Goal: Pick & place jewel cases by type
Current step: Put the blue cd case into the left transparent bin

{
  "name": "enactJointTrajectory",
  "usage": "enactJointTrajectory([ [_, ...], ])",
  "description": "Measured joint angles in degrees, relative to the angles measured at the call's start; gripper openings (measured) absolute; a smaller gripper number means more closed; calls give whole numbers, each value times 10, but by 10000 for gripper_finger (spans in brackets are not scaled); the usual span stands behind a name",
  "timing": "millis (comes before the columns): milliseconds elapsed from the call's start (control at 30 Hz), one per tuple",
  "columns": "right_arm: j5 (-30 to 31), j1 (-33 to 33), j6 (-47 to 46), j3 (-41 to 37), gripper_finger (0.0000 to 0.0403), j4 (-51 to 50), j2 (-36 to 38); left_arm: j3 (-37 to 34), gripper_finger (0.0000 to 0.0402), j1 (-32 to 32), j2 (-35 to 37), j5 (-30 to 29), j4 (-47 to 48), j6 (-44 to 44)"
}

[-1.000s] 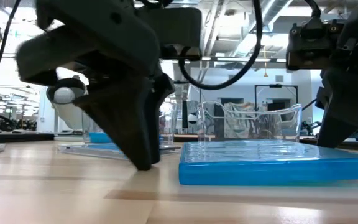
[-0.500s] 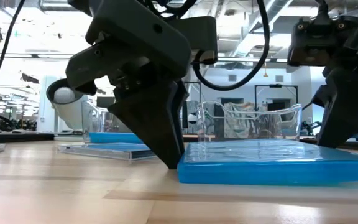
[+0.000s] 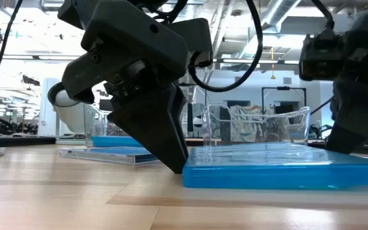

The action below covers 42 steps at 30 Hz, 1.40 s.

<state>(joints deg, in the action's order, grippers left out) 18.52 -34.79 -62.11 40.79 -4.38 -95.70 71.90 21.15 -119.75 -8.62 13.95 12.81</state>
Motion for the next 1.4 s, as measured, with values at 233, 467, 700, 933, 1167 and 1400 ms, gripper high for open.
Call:
enactJointTrajectory([
  [233, -7, 0, -40, -15, 63, 28, 9, 0, 129, 0, 0, 1, 1, -14],
  [467, -22, -1, -48, -17, 98, 35, 17, 0, 129, 0, 0, 3, 2, -27],
  [700, -30, -1, -49, -18, 124, 49, 20, 0, 129, 1, 0, 3, 3, -29],
  [933, -44, -3, -34, -18, 146, 66, 20, 0, 129, 2, 0, 3, 8, -29],
  [1167, -42, -9, -30, -17, 160, 78, 20, 0, 129, 3, 0, 2, 10, -29],
  [1400, -42, -10, 9, -13, 160, 143, 23, 0, 129, 3, 0, 2, 11, -29],
])
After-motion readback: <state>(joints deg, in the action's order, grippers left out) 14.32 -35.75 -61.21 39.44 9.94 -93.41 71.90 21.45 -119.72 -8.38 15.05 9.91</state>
